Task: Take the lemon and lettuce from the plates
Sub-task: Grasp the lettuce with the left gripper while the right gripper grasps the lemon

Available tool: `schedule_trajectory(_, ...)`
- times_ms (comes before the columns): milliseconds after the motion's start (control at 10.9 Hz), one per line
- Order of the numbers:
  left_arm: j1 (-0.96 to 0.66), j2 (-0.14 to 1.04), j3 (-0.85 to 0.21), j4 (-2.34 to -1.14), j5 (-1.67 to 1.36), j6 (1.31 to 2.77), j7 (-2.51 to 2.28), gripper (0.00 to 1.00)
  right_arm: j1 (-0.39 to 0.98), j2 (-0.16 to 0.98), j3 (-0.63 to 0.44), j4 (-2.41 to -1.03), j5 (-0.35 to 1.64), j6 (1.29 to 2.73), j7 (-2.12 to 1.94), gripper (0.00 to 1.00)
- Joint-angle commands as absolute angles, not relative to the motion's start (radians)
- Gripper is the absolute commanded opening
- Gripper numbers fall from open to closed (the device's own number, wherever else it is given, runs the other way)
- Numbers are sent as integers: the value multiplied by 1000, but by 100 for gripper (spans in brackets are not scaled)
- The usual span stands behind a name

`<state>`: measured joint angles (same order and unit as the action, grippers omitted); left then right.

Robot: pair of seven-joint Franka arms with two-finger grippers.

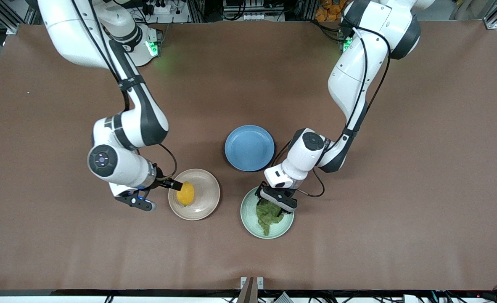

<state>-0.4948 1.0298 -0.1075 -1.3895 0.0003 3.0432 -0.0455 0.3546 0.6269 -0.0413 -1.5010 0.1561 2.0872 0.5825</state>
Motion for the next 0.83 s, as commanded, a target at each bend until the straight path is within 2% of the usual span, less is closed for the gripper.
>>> schedule_trajectory(0,-506,1042,-94,-1364,5,3056,-35,79,380,690,-48,-1457,166,2132,615,100)
schedule_trajectory(276,-503,1034,-94,-1368,6,3056,-35,72,391,741,-48,-1457,166,2225,630,100)
schedule_trajectory(461,-503,1035,-94,-1370,8,3056,-34,57,403,770,-48,-1457,163,2269,632,100)
schedule_trajectory(737,-502,1035,-94,-1376,8,3056,-22,50,423,798,-48,-1457,161,2302,661,100)
